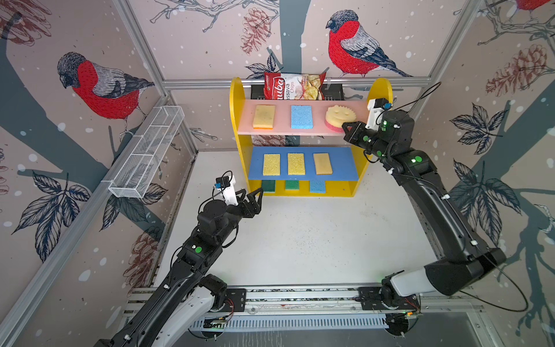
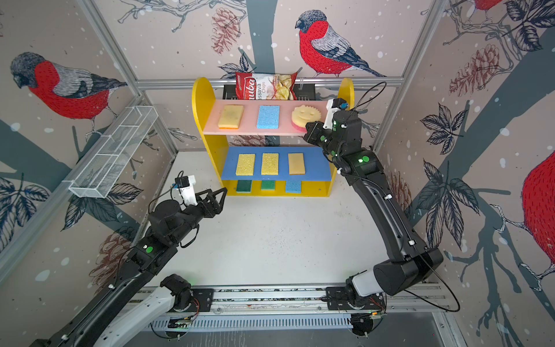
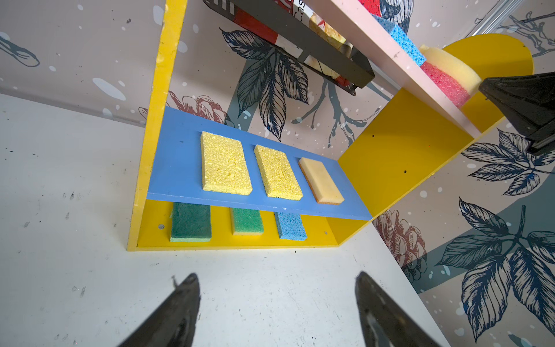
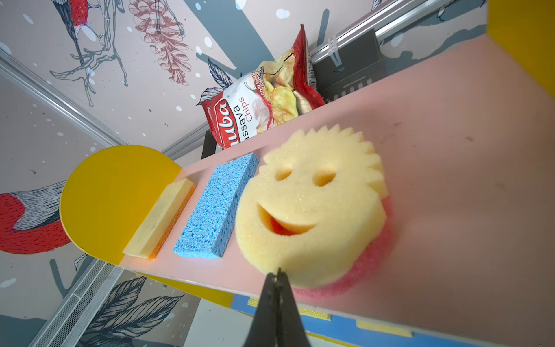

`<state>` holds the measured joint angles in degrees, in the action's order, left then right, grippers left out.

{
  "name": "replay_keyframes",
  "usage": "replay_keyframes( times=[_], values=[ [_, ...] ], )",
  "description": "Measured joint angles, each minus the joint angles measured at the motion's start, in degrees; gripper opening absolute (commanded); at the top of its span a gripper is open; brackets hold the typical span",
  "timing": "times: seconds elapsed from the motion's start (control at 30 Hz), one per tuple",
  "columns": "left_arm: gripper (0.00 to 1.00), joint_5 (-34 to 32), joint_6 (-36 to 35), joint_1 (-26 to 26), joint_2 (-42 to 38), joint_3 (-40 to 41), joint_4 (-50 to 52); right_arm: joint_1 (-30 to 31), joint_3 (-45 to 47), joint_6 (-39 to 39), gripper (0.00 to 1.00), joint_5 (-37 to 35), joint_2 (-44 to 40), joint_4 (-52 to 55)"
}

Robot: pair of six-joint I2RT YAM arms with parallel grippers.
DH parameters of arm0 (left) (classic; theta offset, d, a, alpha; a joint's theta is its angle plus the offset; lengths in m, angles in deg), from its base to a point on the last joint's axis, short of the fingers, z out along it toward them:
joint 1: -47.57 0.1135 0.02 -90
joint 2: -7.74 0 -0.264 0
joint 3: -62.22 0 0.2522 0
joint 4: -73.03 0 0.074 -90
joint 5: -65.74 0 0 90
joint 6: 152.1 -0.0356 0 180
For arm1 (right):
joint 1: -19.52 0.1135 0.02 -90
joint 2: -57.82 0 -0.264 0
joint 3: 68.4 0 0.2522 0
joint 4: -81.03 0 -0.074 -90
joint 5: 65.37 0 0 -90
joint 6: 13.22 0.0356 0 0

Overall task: Arrange cleaning sponges on a shelf
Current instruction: Move the cleaning sponge to the shelf.

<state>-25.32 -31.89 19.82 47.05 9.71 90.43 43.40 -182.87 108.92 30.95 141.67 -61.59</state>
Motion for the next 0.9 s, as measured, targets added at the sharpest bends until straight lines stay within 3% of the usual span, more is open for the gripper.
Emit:
replay_keyframes(
  times=[0.7,0.8,0.9],
  values=[
    [0.80,0.02,1.11,0.00,0.04,0.04,0.02,-1.64,-1.75,0.87,0.02,1.55,0.09,-0.35],
    [0.80,0.00,1.09,0.00,0.04,-0.28,0.09,-1.64,-1.68,0.85,0.09,1.53,-1.31,-0.26],
    [0.81,-0.09,1.03,0.00,-0.24,-0.85,0.17,-1.60,0.68,0.72,0.29,1.44,-4.26,-0.81]
  ],
)
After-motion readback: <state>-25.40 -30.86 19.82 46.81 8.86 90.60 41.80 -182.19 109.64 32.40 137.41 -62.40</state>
